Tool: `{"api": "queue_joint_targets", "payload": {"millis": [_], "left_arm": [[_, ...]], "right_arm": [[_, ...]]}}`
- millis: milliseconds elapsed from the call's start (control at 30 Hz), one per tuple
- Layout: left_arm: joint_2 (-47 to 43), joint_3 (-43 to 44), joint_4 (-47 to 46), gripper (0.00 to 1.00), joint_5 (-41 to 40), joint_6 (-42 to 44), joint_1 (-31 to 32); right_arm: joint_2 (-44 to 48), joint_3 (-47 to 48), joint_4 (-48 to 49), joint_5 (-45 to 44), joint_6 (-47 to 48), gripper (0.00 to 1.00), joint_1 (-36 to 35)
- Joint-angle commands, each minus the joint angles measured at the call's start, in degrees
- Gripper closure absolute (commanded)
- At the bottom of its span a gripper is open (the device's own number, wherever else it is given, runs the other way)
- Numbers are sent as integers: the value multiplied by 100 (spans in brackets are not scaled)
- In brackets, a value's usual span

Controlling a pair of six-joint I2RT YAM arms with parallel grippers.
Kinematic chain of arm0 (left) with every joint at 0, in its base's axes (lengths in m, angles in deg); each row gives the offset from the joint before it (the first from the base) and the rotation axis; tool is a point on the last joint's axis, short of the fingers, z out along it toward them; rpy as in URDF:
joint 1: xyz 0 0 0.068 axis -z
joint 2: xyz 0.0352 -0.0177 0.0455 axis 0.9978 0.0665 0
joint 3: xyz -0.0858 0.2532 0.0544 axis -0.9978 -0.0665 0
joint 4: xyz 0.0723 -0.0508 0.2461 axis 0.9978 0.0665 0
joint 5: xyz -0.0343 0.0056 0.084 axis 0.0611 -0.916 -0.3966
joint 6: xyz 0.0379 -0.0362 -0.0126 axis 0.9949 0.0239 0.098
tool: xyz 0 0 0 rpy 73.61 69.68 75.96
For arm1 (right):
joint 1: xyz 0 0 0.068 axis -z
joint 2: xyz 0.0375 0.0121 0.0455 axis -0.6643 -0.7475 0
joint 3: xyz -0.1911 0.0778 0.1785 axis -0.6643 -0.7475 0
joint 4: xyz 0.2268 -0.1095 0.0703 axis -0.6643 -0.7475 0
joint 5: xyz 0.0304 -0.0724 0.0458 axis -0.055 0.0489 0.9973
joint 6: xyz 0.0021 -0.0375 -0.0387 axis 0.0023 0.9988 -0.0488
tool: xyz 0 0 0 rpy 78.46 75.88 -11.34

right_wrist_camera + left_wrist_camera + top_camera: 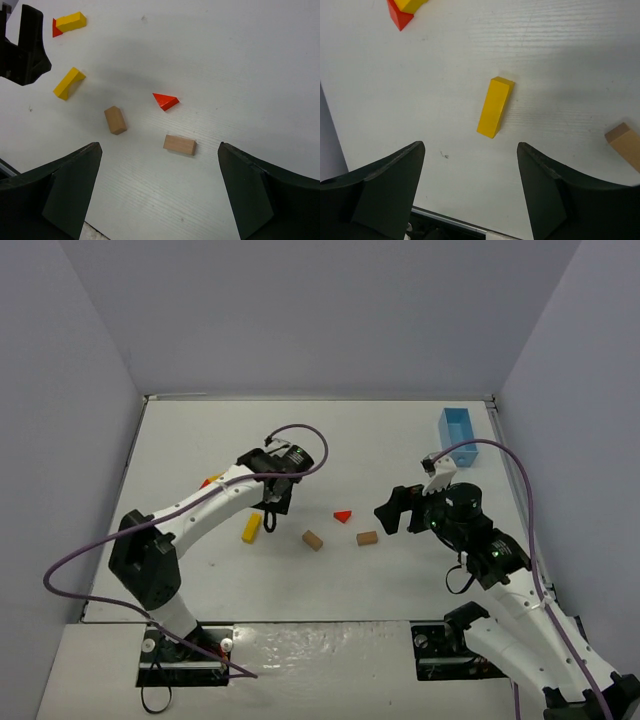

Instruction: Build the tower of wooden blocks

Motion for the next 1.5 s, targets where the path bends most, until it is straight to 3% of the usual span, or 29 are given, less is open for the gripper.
{"api": "queue_joint_targets", "payload": {"millis": [0,300,933,1333,1467], "left_arm": [[-458,-542,-824,27,1670,1153,-667],[-207,-1196,-1579,31,3039,1874,-1534],[512,-1031,-1602,52,3102,2199,-1819],[465,-970,-1596,97,3156,2412,-1828],[201,-810,-1532,100,3115,2867,-1828]], "right_arm": [[48,333,110,129,189,0,12],[140,288,59,180,248,0,12],[229,243,33,117,265,0,12],[206,239,42,111,252,0,12],[204,264,33,127,257,0,13]]}}
